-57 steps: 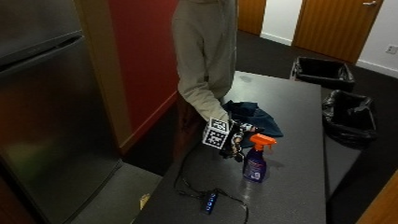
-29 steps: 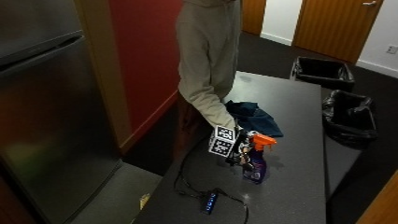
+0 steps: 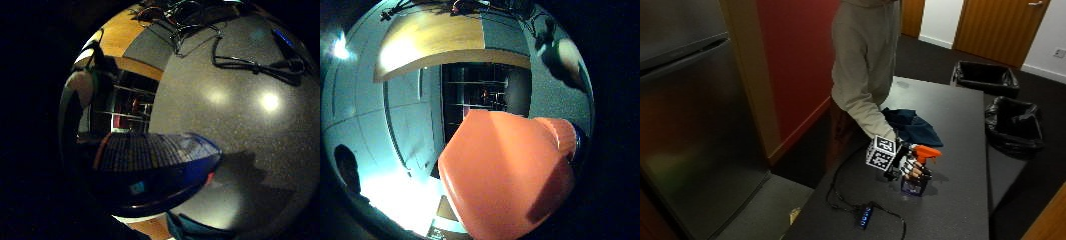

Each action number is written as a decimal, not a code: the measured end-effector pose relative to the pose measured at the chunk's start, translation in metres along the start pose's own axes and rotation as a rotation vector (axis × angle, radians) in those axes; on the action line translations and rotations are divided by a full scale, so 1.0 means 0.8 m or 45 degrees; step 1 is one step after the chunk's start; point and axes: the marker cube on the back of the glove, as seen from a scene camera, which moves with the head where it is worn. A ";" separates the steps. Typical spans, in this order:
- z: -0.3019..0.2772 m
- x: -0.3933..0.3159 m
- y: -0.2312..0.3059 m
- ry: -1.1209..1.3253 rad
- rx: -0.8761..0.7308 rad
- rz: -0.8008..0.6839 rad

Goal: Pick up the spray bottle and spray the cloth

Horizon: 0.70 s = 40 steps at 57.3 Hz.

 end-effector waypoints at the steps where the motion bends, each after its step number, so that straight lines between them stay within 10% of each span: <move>1: 0.001 -0.001 -0.001 0.004 -0.004 -0.002; 40: 0.051 -0.055 -0.046 0.343 -0.319 -0.261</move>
